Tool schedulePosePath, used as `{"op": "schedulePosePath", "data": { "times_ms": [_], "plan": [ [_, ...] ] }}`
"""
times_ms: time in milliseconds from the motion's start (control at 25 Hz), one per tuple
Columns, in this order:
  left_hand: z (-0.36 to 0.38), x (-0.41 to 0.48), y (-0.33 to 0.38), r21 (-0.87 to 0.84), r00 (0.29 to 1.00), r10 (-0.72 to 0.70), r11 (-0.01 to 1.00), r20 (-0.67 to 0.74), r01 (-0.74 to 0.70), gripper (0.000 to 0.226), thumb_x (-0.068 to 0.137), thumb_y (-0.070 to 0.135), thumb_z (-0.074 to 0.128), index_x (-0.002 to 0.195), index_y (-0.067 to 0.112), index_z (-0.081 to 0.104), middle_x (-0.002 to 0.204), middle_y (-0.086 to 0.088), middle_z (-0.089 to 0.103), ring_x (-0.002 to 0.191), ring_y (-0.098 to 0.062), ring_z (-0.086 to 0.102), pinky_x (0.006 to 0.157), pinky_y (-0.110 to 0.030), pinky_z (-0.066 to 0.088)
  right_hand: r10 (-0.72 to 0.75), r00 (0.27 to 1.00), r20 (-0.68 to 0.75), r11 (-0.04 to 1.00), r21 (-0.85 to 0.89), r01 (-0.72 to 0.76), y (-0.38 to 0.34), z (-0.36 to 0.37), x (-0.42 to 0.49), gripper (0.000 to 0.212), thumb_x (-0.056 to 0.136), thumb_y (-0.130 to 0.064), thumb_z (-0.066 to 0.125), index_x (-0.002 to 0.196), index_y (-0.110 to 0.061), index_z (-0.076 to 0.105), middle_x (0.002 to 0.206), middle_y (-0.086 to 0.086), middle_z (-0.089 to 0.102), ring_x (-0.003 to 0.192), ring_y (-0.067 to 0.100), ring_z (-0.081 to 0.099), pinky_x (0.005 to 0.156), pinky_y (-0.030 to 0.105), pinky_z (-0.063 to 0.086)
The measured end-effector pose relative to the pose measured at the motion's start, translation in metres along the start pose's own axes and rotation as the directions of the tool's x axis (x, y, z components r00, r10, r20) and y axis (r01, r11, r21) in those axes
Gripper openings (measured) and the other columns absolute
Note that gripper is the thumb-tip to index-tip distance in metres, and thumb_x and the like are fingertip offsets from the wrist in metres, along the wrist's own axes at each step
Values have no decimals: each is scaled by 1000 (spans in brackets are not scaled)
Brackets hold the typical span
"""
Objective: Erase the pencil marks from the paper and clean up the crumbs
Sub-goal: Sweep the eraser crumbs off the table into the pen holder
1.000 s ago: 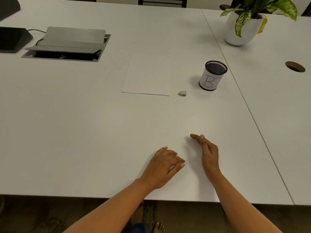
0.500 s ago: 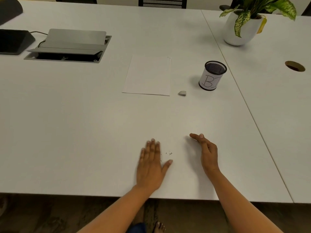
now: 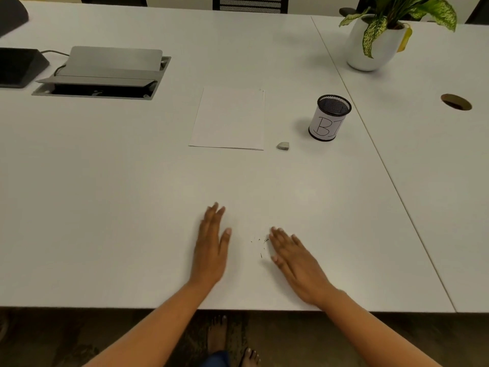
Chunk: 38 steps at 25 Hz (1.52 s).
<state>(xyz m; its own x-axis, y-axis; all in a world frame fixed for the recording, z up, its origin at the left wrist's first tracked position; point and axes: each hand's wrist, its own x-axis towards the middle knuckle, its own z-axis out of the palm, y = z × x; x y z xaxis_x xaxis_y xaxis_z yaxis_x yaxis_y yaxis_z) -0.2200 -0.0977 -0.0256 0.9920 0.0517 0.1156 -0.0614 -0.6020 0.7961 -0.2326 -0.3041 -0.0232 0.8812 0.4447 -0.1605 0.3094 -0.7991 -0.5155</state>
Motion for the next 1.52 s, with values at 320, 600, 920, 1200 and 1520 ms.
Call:
{"op": "schedulePosePath", "data": {
  "times_ms": [320,600,920,1200,1520],
  "plan": [
    [1,-6,-25,487,985,98,860,141,-155,59,99,37,3,139,7,35,147,-9,32,137,-20,25,113,-25,1,113,991,-73,850,523,-58,-8,-19,16,45,91,-47,26,130,-30,40,140,-15,37,132,-4,27,113,21,19],
    [0,-7,-22,533,989,100,834,108,-143,61,100,34,3,132,4,46,135,-12,50,125,-25,47,109,-30,15,-169,969,180,985,69,159,-18,4,7,62,83,-62,-4,137,-32,6,148,-17,3,136,-7,-4,109,11,-12],
    [0,-5,-22,555,989,127,818,81,-151,54,99,29,12,129,6,51,134,-10,52,124,-24,49,103,-47,30,107,990,-93,834,551,-39,-23,-21,28,38,93,-41,34,117,-23,57,126,-11,54,120,-3,45,108,23,32],
    [0,-6,-21,575,989,133,805,71,-149,48,93,25,25,126,6,54,132,-10,54,123,-24,50,101,-45,31,-166,951,261,953,290,87,-24,-6,-5,43,94,-40,21,134,-30,35,142,-20,26,132,-12,14,108,6,1],
    [1,-5,-22,582,987,144,797,77,-161,49,95,26,22,126,6,54,131,-11,54,123,-24,50,102,-43,31,370,924,102,302,927,-223,-29,-30,49,37,95,-30,37,90,-7,66,99,14,69,85,20,67,74,23,54]
  ]
}}
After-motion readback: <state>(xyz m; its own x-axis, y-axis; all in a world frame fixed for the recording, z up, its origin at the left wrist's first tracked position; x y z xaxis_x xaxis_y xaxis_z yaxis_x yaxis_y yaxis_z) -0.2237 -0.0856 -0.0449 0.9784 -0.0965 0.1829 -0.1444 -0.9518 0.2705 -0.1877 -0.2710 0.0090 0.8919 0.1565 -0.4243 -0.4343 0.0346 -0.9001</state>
